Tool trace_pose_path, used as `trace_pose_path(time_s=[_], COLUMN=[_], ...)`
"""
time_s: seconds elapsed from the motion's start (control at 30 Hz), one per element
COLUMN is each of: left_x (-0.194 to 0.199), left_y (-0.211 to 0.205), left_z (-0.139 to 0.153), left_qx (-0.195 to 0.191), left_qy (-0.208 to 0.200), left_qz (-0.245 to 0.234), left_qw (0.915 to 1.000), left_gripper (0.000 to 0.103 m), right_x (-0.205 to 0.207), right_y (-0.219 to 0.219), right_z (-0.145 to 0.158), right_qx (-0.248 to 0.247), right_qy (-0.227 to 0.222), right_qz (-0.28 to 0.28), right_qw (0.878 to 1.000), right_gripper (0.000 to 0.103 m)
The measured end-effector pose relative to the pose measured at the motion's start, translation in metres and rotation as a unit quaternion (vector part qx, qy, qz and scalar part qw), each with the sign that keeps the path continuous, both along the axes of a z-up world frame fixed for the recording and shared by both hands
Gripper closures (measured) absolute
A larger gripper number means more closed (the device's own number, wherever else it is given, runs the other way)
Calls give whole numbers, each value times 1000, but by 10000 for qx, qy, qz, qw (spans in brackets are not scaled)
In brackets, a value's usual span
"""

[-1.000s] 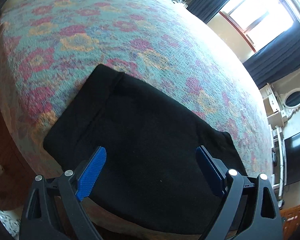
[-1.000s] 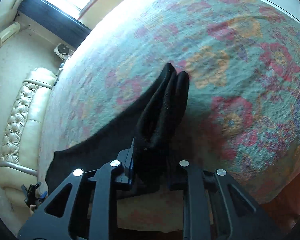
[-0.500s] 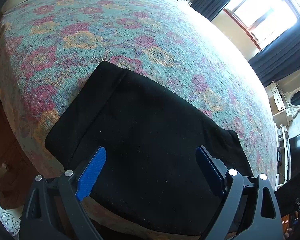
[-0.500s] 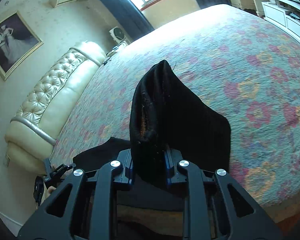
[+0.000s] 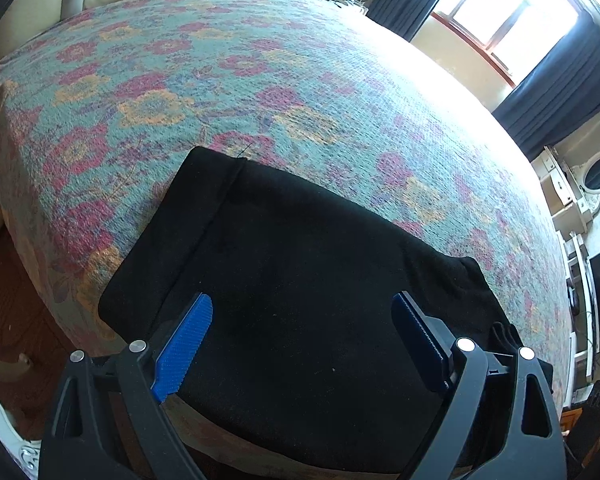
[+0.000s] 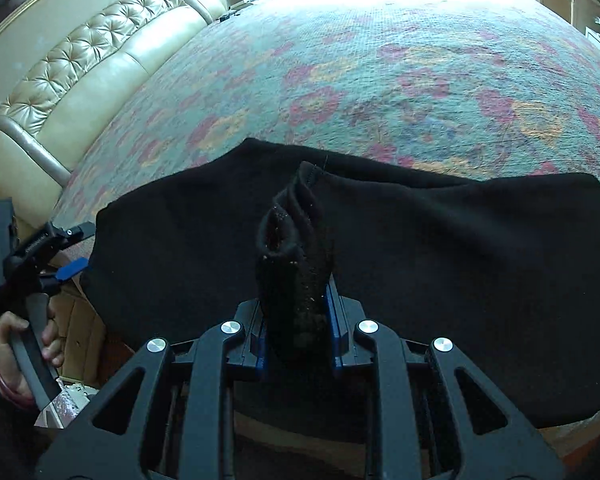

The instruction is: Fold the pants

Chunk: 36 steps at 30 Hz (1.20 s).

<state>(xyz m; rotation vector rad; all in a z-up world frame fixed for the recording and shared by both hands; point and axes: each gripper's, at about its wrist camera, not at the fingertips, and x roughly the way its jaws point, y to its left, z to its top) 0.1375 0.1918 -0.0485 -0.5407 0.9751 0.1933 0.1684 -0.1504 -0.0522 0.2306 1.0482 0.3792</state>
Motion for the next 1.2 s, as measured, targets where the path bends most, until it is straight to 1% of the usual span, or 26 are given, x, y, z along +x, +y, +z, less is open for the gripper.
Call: trace_pose_path(time_s=[0.1, 0.27, 0.33, 0.4, 0.47, 0.57, 0.67, 0.9, 1.03, 1.13, 1.2], left_x=[3, 1, 2, 2, 2, 2, 2, 3, 3, 3, 3], left_y=[-6, -7, -6, -4, -3, -3, -3, -5, -4, -5, -5], left_z=[1, 0, -2, -3, -4, -6, -5, -7, -7, -7, -7], left_qx=[102, 36, 30, -4, -49, -87, -68, -65, -67, -63, -41], left_qy=[-5, 26, 33, 58, 86, 123, 130, 166, 176, 191, 190], left_qz=[-140, -168, -147, -131, -111, -104, -116, -169, -171, -193, -225], left_qw=[9999, 9998, 9999, 9999, 9999, 9998, 9998, 9997, 9997, 9996, 9996], left_gripper=[13, 13, 13, 13, 13, 13, 13, 13, 13, 13, 13], right_x=[-4, -11, -13, -16, -20, -27, -34, -43, -50, -60, -64], right_y=[18, 48, 53, 57, 62, 74, 81, 89, 94, 94, 87], right_z=[-6, -12, -14, -16, -16, -16, -17, -19, -16, -7, 3], right_qx=[-177, -706, -816, -852, -964, -1292, -1436, -1602, -1611, -1454, -1123], right_qy=[-25, -144, -163, -134, -182, -300, -362, -408, -390, -408, -373], right_qz=[83, 322, 358, 382, 431, 561, 637, 698, 769, 913, 1047], right_qw=[9998, 9969, 9959, 9955, 9942, 9896, 9869, 9838, 9832, 9843, 9874], right_gripper=[81, 80, 76, 68, 64, 60, 55, 47, 45, 43, 43])
